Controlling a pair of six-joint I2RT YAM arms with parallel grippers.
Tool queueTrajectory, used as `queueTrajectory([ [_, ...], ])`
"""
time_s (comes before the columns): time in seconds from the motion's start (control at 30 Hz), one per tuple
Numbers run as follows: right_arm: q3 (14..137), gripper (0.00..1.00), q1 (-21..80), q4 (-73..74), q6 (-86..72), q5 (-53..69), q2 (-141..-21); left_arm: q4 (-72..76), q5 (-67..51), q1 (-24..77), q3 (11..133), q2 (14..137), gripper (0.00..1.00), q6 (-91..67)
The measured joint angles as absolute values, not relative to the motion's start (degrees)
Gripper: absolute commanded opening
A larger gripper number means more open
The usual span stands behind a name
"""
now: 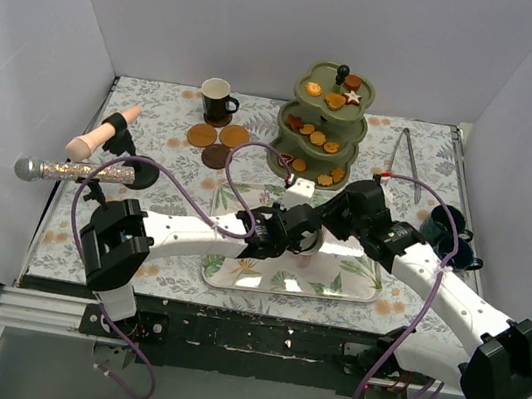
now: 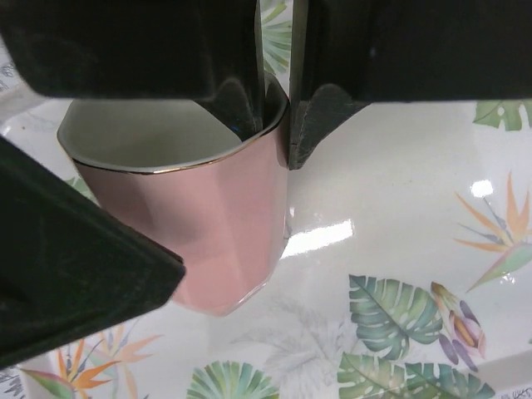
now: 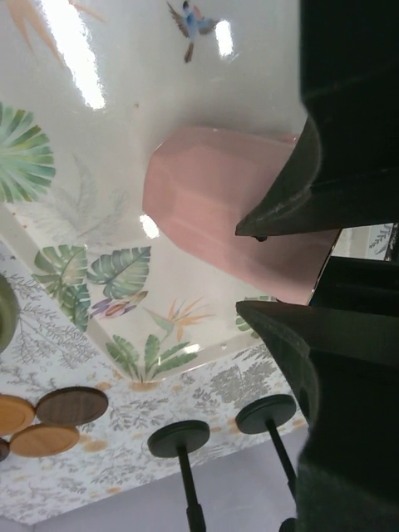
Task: Serve the afternoon tea
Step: Pick up the cup at the center of the board.
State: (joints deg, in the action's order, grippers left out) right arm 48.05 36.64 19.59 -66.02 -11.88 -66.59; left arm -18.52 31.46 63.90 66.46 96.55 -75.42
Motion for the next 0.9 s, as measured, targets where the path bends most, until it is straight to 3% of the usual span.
queueTrajectory([
  [0.13, 48.6, 0.61, 36.7, 18.9, -64.4, -13.8, -64.3, -22.5, 29.1, 62.9, 71.5, 97.8, 0.00, -75.5],
  [0.3, 49.5, 0.61, 36.7, 19.1, -58.9, -18.9, -57.1, -24.1, 25.7, 58.3, 76.5, 98.4, 0.00, -76.6],
  [0.5, 44.7, 0.60, 36.8, 10.0, -40.3, -18.8, -47.0, -29.4, 19.6, 49.0, 79.0, 98.4, 0.00, -79.1],
  [0.9, 45.9, 0.69, 55.7, 5.0, -10.8, -18.3, -62.8, -40.4, 11.7, 40.1, 81.8, 96.9, 0.00, -81.1],
])
